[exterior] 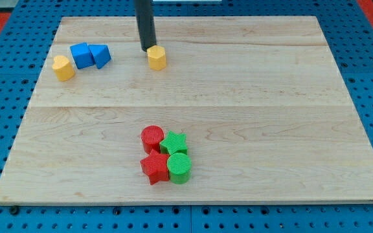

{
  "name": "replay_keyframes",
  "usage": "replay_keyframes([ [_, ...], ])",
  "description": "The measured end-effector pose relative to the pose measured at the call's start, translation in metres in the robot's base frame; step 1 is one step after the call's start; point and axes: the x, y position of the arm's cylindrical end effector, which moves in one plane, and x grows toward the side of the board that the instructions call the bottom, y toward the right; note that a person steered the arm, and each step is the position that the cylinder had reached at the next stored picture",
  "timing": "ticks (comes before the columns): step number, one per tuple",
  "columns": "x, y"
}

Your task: Move the yellow hexagon towards center

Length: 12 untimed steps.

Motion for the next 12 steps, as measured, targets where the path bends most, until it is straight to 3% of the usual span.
replay_keyframes([
  [1,-0.032,0.002],
  [2,-0.026,0.031],
  [4,0.060,0.014],
  [6,0.022,0.005],
  [9,0.103,-0.071],
  [11,0.089,0.019],
  [12,0.112,0.031],
])
